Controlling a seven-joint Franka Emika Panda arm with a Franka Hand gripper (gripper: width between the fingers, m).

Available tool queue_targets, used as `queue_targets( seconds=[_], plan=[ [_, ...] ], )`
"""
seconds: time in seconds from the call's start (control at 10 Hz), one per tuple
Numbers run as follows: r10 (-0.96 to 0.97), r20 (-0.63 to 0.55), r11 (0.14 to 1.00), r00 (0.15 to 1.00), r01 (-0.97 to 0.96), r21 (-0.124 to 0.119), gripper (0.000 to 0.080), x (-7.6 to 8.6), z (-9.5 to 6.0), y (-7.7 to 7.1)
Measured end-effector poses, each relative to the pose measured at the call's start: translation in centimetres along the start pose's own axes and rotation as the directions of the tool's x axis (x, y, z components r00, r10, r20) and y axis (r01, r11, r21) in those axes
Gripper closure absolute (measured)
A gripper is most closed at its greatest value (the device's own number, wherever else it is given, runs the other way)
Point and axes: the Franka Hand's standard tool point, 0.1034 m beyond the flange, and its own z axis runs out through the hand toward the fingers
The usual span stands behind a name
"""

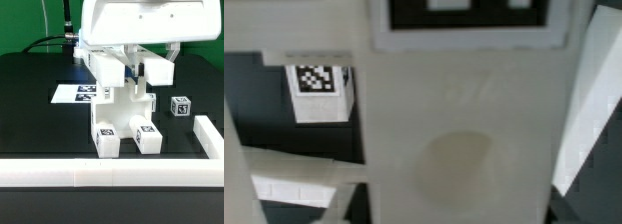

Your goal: Assemble chair

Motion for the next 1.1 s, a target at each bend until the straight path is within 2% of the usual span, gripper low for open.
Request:
queue_targets(
  seconds=[0.4,1.1],
  plan=[
    [0.004,0.007,1.0,1.0,-0.004,0.004,0.0511,-0.76,-0.14,-0.04],
    [0.012,-0.007,1.0,1.0,-0.012,-0.002,0.0511,-0.97,-0.14,0.2]
  ],
)
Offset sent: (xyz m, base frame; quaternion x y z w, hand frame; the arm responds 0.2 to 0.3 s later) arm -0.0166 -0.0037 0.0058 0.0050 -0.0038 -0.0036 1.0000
